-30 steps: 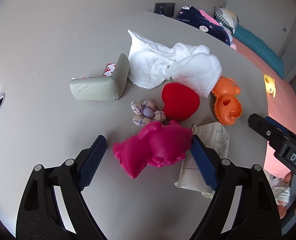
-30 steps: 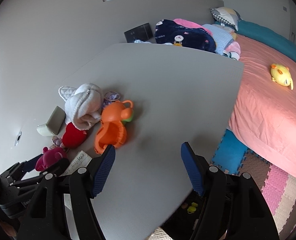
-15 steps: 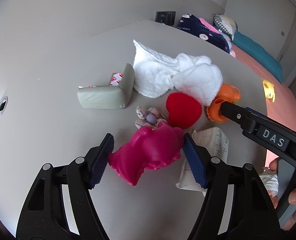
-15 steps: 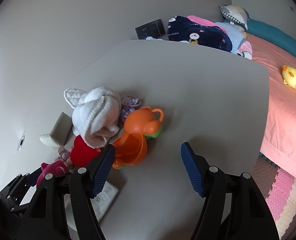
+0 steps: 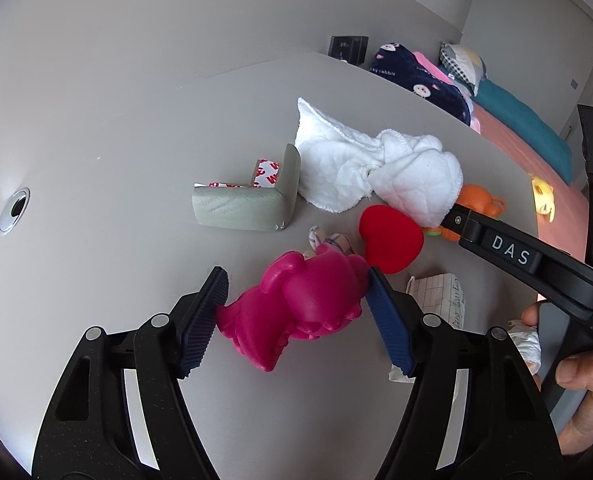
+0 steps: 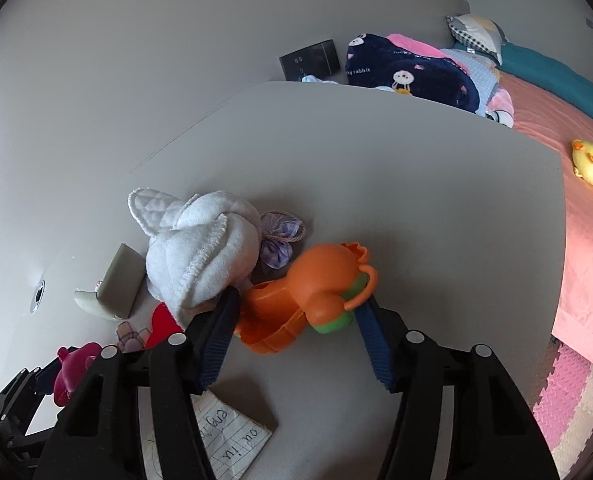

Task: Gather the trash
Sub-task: 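Grasp the pink toy with the left gripper while the right gripper grasps the orange toy, then carry the pink toy and orange toy over the black bin and release both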

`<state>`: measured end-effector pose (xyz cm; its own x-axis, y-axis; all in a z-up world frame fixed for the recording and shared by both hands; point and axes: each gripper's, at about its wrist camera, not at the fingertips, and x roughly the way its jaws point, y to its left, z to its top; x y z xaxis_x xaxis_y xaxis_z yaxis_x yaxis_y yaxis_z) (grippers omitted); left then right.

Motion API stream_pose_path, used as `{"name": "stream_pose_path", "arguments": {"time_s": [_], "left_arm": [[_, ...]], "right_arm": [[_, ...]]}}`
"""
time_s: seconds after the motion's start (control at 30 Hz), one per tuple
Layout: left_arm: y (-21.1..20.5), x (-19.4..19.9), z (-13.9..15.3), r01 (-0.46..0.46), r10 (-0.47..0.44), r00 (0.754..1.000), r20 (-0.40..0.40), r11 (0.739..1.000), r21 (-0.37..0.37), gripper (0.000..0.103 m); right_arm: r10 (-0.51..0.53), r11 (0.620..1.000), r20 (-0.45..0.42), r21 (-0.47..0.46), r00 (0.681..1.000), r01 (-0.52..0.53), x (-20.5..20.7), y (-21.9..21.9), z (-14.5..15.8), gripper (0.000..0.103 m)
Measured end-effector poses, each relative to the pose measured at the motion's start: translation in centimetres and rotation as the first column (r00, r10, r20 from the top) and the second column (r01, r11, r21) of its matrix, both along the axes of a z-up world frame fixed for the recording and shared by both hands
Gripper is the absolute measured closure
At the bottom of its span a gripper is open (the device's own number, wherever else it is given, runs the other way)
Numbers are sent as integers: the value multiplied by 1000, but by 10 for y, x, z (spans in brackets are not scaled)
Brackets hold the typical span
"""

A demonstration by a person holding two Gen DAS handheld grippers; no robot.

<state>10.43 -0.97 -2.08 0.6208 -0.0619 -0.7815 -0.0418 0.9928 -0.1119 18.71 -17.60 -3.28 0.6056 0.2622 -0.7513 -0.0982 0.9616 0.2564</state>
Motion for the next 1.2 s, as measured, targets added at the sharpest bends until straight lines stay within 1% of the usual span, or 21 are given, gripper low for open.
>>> {"name": "stream_pose_path", "arguments": {"time_s": [0.03,0.07,0.1,0.3,0.57,0.7,0.8,1.03,1.2], "left_arm": [[0,1,0,1,-1,1000,0,1000,-1,34],[0,0,0,2,-2,1000,0,1000,-2,34],[0,-1,1,4,-4,1000,0,1000,-2,34],[2,-6,7,7,-7,1000,22,1000,-13,34],[-4,-15,16,32,-31,998,50,999,-15,34],[-10,-22,17,54,-53,998,45,998,-23,34],[-17,-31,17,71,-70,997,42,997,-23,34],[-29,-54,30,88,-88,993,77,996,-3,34],[-40,-70,34,110,-110,990,87,994,5,34]], "right_arm": [[10,1000,2,14,1000,-10,0,0,0,60],[19,999,1,36,1000,-19,0,-1,0,71],[17,999,-5,50,1000,-16,0,-2,0,71],[-12,998,1,56,1000,12,-11,-12,3,71],[-31,999,28,33,999,30,-38,-27,17,71],[-45,999,39,28,998,44,-52,-36,21,71],[-59,998,48,33,997,57,-64,-44,24,71],[-73,997,77,42,994,69,-93,-59,34,71],[-84,996,92,47,992,80,-117,-68,38,71]]}}
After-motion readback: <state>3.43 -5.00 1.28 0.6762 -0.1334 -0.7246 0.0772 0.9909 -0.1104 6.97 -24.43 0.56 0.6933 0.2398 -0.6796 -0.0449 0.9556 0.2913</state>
